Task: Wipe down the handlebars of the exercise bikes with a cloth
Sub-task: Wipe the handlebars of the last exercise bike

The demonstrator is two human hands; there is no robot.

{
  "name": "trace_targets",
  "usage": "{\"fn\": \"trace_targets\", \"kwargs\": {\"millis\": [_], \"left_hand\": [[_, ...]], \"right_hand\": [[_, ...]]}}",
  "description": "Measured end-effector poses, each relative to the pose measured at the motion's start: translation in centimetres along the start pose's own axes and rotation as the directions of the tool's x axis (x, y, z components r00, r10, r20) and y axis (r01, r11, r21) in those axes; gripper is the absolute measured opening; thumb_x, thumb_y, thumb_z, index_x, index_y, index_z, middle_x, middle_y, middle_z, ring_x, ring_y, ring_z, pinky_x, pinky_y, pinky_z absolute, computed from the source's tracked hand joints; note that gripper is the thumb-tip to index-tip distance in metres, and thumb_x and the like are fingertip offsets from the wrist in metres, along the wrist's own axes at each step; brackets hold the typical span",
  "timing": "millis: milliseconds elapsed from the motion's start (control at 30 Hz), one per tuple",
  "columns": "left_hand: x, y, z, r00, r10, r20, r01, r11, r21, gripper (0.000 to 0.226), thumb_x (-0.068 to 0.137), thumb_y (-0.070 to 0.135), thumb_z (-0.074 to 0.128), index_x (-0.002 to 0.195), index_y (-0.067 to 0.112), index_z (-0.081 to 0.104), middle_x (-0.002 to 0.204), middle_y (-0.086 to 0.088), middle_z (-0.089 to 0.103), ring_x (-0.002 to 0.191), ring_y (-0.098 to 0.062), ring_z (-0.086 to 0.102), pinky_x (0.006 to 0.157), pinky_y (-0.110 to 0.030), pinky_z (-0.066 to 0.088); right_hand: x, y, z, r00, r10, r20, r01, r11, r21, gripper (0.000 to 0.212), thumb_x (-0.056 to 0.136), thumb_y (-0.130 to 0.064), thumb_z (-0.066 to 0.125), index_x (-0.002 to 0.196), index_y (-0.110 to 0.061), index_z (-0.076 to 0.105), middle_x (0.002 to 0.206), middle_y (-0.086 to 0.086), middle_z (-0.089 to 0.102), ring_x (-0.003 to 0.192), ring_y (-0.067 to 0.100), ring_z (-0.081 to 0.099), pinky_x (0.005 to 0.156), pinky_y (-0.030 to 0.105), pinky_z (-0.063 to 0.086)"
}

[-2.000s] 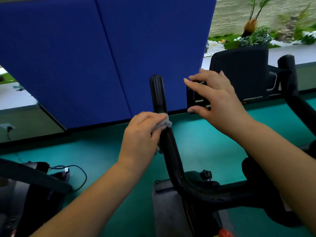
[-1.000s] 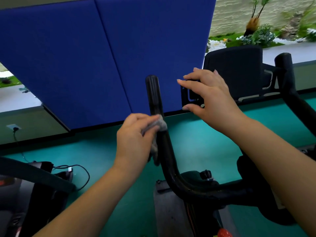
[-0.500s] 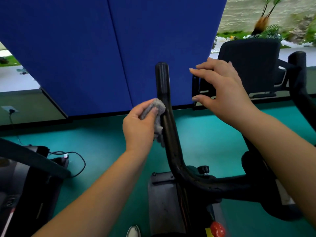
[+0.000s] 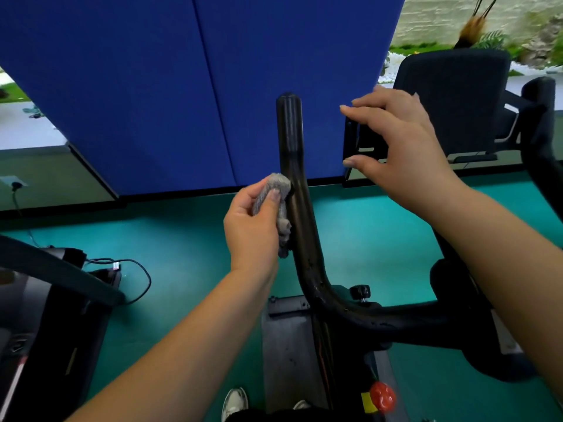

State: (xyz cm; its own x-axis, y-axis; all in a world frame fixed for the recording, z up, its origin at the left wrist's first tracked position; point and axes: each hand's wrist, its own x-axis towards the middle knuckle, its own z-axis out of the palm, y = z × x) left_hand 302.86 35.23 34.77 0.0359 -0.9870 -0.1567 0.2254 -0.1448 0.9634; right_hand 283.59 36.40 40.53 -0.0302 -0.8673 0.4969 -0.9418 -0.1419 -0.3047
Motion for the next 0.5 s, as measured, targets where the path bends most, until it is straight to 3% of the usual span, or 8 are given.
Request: {"fn": "trace_targets", "kwargs": {"millis": [100,167,233,333,400,500], "left_hand": [[-2.5,-0.7,-1.3,1.000,0.017,0.020,-0.019,0.996,0.083,0.014,0.090,0.014,0.063,0.095,0.025,0.070,0.062,0.000,0.061,0.043,-0.012,0.051,0.038,-0.022,0.039],[-3.0,0.2,-2.3,0.962,0.244,0.121,-0.270,0.918,0.292,0.021,0.086,0.009,0.067,0.095,0.027,0.073,0.084,-0.002,0.065,0.059,-0.010,0.060,0.050,-0.019,0.048],[-2.0,2.0,-2.2,0.832,0.416,0.368,-0.551,0.701,0.452,0.022,0.084,0.004,0.067,0.100,0.019,0.073,0.094,0.002,0.059,0.071,0.000,0.060,0.058,-0.007,0.046],[-0.1,4.7,-0.3,0.723,0.353,0.594,-0.685,0.479,0.548,0.015,0.089,0.005,0.061,0.101,0.005,0.070,0.088,0.008,0.050,0.077,0.015,0.050,0.065,-0.001,0.037],[0.5,5.1,0.2,0.671,0.317,0.670,-0.741,0.313,0.594,0.017,0.090,0.008,0.060,0.103,0.003,0.069,0.086,0.007,0.049,0.079,0.007,0.049,0.069,0.000,0.033],[-0.5,5.3,-0.6,0.499,0.211,0.841,-0.864,0.046,0.501,0.017,0.084,0.005,0.067,0.098,0.011,0.073,0.091,0.001,0.057,0.085,-0.019,0.057,0.068,-0.012,0.043]], "right_hand": [[-0.1,0.1,0.1,1.000,-0.002,-0.012,0.002,1.000,0.010,0.062,0.078,-0.025,0.076,0.135,-0.024,0.053,0.132,-0.004,0.048,0.139,0.014,0.030,0.117,0.038,-0.001],[-0.1,0.1,0.2,1.000,-0.002,-0.019,0.002,1.000,0.017,0.062,0.078,-0.025,0.077,0.134,-0.024,0.053,0.133,-0.003,0.048,0.140,0.014,0.029,0.116,0.038,-0.001],[0.0,0.1,0.3,1.000,-0.008,-0.023,0.009,1.000,0.022,0.062,0.077,-0.025,0.077,0.134,-0.024,0.053,0.133,-0.003,0.048,0.140,0.015,0.029,0.117,0.040,0.000],[0.0,0.2,0.3,0.999,-0.015,-0.028,0.016,0.999,0.032,0.063,0.076,-0.024,0.078,0.134,-0.023,0.054,0.133,-0.001,0.049,0.140,0.017,0.030,0.117,0.042,0.002],[0.0,0.3,0.3,0.999,-0.019,-0.031,0.020,0.999,0.033,0.063,0.076,-0.024,0.078,0.134,-0.023,0.054,0.133,-0.001,0.049,0.140,0.018,0.031,0.117,0.042,0.002],[0.0,0.4,0.5,0.999,-0.028,-0.036,0.029,0.999,0.026,0.062,0.076,-0.026,0.078,0.134,-0.024,0.054,0.133,-0.002,0.049,0.140,0.017,0.030,0.116,0.038,0.000]]}}
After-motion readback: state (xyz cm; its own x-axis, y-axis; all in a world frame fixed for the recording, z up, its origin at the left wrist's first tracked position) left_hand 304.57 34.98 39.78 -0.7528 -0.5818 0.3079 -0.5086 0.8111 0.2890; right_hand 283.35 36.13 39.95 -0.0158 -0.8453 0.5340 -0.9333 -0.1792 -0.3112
